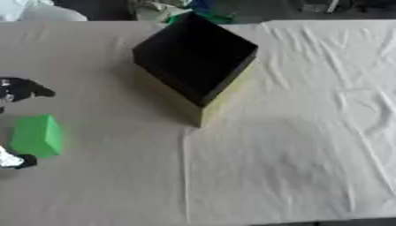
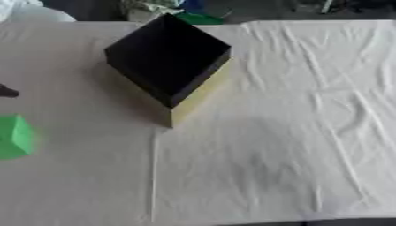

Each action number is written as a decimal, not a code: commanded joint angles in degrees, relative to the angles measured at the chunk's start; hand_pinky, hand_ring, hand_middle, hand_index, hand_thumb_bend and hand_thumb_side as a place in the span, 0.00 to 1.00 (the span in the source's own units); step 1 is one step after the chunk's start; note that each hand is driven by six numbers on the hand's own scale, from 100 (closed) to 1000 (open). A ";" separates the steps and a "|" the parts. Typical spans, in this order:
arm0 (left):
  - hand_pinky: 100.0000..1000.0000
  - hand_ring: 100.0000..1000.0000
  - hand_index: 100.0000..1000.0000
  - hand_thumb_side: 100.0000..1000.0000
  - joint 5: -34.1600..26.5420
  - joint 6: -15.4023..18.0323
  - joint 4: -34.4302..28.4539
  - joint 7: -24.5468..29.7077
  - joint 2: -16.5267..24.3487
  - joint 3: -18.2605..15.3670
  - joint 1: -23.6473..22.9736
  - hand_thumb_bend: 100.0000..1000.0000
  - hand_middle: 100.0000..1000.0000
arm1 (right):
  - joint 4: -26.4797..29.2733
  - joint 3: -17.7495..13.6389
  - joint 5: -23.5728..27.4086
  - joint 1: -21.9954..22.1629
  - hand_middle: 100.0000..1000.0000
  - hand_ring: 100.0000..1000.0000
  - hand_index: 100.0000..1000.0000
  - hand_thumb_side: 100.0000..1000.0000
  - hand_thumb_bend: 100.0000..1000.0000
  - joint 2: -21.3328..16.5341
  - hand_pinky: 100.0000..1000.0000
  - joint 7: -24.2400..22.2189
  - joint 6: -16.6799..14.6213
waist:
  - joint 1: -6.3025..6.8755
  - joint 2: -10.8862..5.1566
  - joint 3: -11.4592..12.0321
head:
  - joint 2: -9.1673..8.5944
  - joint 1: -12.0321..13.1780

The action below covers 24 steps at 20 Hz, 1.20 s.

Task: Pick up objects on the table and place them in the box.

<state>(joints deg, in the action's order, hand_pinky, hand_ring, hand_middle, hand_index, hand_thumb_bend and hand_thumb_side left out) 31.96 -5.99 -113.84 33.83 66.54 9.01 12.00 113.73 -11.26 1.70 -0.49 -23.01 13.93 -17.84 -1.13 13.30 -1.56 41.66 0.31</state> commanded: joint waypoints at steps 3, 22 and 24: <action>0.84 0.87 1.00 0.28 -0.02 -5.00 -0.75 -2.07 1.65 -1.40 -0.89 0.49 0.88 | 0.87 -0.39 0.41 -0.41 0.66 0.70 0.91 1.00 0.00 -0.60 0.71 -0.05 0.29 | 0.12 -0.45 0.07 | 0.27 -0.23; 0.86 0.89 1.00 0.28 0.25 -6.98 6.39 0.62 1.12 -1.12 -1.68 0.51 0.90 | 0.87 0.00 1.20 -1.19 0.65 0.70 0.91 1.00 0.00 0.01 0.70 -0.82 1.22 | 0.07 -0.16 -0.01 | 0.50 -0.04; 0.85 0.89 1.00 0.27 1.63 -6.46 7.40 0.06 0.74 -0.90 -1.24 0.51 0.89 | 0.87 0.09 1.26 -1.26 0.65 0.70 0.91 1.00 0.00 0.08 0.70 -0.96 1.29 | 0.03 -0.09 -0.12 | 0.45 0.03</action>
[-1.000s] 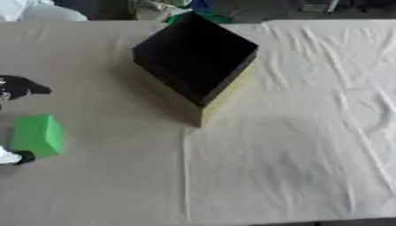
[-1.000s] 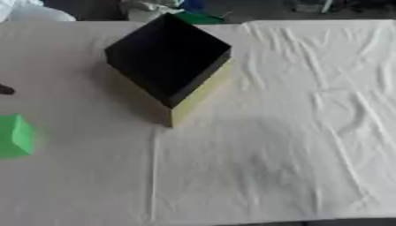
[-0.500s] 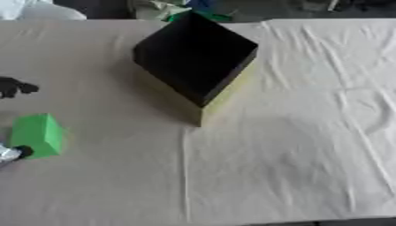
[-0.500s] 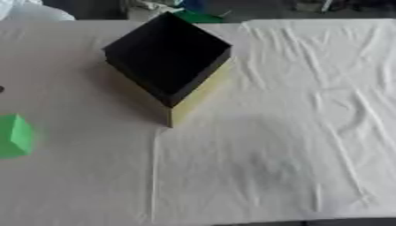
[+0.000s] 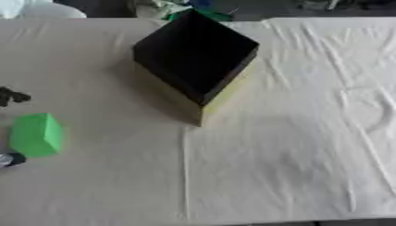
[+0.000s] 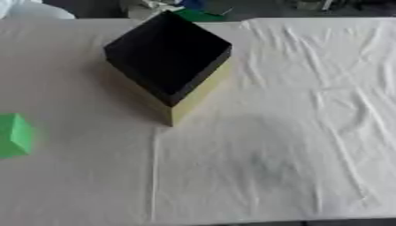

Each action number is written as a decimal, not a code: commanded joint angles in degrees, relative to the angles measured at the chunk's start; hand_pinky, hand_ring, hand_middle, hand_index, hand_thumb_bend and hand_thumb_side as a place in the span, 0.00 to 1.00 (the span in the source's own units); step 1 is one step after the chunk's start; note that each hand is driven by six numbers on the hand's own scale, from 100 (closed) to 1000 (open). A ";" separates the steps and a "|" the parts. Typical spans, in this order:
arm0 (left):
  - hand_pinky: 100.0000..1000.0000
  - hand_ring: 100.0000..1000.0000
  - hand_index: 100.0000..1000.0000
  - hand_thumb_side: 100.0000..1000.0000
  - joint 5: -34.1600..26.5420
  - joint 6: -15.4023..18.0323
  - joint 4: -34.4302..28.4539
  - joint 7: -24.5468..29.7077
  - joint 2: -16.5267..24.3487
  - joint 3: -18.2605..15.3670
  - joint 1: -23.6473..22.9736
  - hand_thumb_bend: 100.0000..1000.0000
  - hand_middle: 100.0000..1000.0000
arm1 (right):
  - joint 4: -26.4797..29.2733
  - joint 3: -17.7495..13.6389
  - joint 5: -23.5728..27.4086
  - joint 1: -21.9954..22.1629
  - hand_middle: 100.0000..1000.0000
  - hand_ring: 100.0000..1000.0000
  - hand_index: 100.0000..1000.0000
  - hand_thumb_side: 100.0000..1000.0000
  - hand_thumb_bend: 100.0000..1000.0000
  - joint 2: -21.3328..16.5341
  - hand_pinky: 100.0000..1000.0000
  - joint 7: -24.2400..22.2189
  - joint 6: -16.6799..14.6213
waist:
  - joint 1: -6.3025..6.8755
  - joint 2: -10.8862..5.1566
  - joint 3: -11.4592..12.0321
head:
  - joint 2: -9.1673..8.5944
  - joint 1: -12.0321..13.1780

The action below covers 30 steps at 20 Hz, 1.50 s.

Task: Pick up objects on the table and place them in the box.

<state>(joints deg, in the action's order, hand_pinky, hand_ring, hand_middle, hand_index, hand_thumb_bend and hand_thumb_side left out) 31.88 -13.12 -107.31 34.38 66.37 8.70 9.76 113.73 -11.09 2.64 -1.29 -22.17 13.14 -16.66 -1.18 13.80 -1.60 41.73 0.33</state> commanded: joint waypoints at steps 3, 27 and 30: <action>0.85 0.89 1.00 0.27 2.20 1.39 1.87 -1.29 0.59 -0.18 1.41 0.51 0.89 | 0.87 -0.05 0.39 -0.51 0.65 0.70 0.91 1.00 0.00 -0.71 0.70 -0.29 0.15 | 0.05 -0.54 -0.15 | 0.33 0.03; 0.76 0.81 0.84 0.24 -1.95 5.81 8.33 1.24 -4.15 5.69 9.43 0.46 0.73 | 0.87 0.65 1.24 -1.53 0.65 0.70 0.91 1.00 0.00 1.00 0.70 -1.35 1.93 | 0.08 0.45 -1.53 | -0.03 0.85; 0.72 0.72 0.70 0.23 -1.00 5.62 8.40 1.28 -4.17 5.65 9.51 0.41 0.59 | 0.87 0.65 1.32 -1.61 0.65 0.69 0.91 1.00 0.00 1.11 0.70 -1.27 2.22 | 0.13 0.48 -1.53 | -0.03 0.89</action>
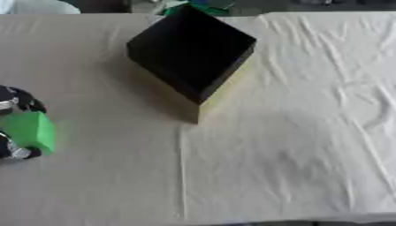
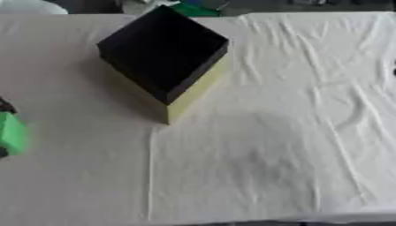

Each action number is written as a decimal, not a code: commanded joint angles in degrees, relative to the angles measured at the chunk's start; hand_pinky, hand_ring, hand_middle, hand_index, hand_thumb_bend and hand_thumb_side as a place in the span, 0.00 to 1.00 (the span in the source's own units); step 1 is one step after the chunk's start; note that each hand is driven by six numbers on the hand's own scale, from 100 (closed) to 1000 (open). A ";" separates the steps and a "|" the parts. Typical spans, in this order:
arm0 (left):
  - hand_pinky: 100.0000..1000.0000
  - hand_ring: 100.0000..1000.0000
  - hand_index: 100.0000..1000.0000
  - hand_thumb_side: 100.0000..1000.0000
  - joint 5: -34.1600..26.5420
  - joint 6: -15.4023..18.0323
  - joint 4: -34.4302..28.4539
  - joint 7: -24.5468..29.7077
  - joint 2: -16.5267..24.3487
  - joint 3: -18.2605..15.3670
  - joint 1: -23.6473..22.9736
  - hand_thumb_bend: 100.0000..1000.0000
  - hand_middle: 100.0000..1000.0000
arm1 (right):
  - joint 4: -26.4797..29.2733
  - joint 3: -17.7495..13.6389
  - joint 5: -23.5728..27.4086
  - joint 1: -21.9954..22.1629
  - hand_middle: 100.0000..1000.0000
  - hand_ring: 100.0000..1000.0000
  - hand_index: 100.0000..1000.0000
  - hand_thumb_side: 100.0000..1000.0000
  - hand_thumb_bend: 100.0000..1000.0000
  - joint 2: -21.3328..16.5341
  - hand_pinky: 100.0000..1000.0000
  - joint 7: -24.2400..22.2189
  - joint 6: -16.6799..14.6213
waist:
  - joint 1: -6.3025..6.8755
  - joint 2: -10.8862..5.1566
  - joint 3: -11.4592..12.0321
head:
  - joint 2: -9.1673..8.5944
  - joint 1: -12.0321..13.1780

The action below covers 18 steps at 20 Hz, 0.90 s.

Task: Pick up objects on the table and place them in the box.

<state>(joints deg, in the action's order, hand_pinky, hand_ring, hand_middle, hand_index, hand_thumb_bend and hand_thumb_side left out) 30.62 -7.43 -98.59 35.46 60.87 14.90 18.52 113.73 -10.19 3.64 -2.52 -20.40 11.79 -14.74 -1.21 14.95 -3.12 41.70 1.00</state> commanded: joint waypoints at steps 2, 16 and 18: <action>0.69 0.68 0.66 0.23 0.94 -0.27 0.07 0.20 1.28 -0.59 0.75 0.39 0.54 | 0.87 -0.31 0.37 -0.38 0.64 0.69 0.91 1.00 0.00 -0.60 0.70 0.17 0.43 | 0.15 -0.64 -0.03 | -0.06 0.21; 0.58 0.56 0.55 0.20 1.72 -1.50 -4.96 -1.53 0.16 -3.07 5.51 0.14 0.43 | 0.87 -0.33 0.18 -0.03 0.64 0.69 0.91 1.00 0.00 -1.62 0.70 0.25 0.06 | 0.08 -0.76 0.34 | 0.58 0.23; 0.58 0.56 0.55 0.20 1.76 -1.60 -6.23 -1.26 0.18 -3.17 7.37 0.14 0.43 | 0.87 -0.35 0.20 -0.12 0.64 0.69 0.91 1.00 0.00 -2.26 0.70 0.28 -0.41 | 0.19 -0.88 0.35 | 0.58 0.34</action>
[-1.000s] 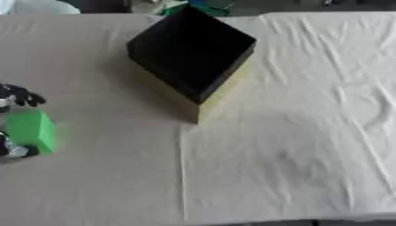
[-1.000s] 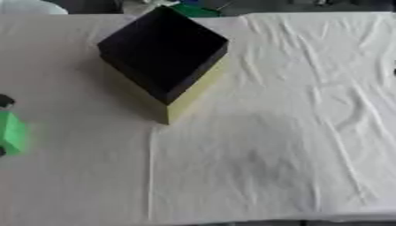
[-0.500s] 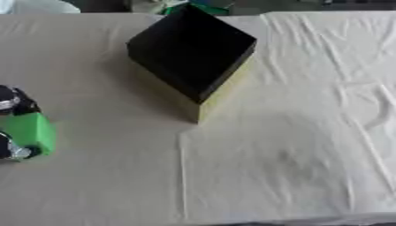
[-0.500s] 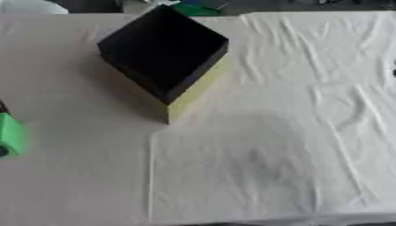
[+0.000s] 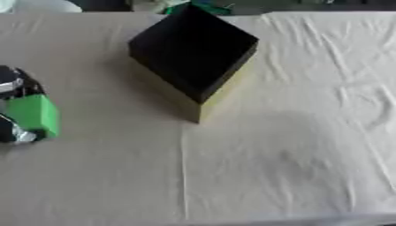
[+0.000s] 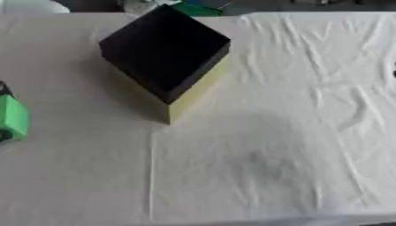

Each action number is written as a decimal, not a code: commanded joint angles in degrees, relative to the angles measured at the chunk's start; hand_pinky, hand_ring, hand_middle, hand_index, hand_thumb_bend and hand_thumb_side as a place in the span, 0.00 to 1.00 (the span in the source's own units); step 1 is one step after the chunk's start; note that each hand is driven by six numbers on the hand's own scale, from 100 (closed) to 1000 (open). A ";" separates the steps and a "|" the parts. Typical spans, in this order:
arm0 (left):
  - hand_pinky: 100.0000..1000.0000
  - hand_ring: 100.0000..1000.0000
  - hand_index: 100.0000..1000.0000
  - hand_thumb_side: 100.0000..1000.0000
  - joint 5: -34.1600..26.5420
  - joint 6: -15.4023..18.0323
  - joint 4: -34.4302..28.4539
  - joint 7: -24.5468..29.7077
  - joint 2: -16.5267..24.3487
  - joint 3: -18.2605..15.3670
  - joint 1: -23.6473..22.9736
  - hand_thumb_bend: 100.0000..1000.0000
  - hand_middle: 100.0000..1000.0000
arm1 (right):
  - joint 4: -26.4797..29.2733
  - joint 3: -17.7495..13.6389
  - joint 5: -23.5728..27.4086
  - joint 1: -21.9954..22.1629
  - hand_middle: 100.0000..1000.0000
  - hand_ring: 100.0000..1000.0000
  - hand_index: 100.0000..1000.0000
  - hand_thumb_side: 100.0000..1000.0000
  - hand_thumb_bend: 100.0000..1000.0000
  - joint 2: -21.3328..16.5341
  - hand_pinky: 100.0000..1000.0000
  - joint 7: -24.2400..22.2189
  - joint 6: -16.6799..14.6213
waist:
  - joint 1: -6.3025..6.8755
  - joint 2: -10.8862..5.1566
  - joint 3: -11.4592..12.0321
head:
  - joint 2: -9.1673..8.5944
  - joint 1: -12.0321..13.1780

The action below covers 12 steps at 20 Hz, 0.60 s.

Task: Pick up objects on the table and place them in the box.

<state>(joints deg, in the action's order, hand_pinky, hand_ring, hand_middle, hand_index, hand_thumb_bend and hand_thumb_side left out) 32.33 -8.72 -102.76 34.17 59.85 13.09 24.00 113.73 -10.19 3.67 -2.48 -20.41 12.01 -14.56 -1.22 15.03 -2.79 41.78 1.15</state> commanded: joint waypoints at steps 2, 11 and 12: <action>0.58 0.57 0.55 0.20 0.07 -0.23 -2.95 0.63 1.05 -0.98 4.07 0.14 0.43 | 0.87 -0.33 0.22 -0.20 0.64 0.70 0.91 1.00 0.00 -2.88 0.70 0.04 -1.01 | 0.32 -1.10 0.01 | 0.44 0.34; 0.57 0.56 0.55 0.22 0.56 0.82 -3.37 4.14 -4.45 2.07 14.91 0.12 0.43 | 0.87 -0.55 -2.40 0.94 0.70 0.75 0.91 1.00 0.00 -6.60 0.73 0.27 -4.31 | 0.40 -1.69 -0.27 | 0.44 0.40; 0.57 0.56 0.55 0.22 0.66 0.98 -3.20 4.46 -5.50 2.39 16.20 0.11 0.43 | 0.87 -0.46 -2.72 0.97 0.70 0.75 0.91 1.00 0.00 -7.08 0.73 0.37 -4.74 | 0.40 -1.77 -0.31 | 0.46 0.42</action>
<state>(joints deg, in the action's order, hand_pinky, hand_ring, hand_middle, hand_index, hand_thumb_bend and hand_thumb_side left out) 32.70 -7.88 -105.62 38.13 54.21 15.70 39.10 113.73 -10.21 1.74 -1.45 -25.20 12.22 -18.65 -0.94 14.31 -3.09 42.04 1.43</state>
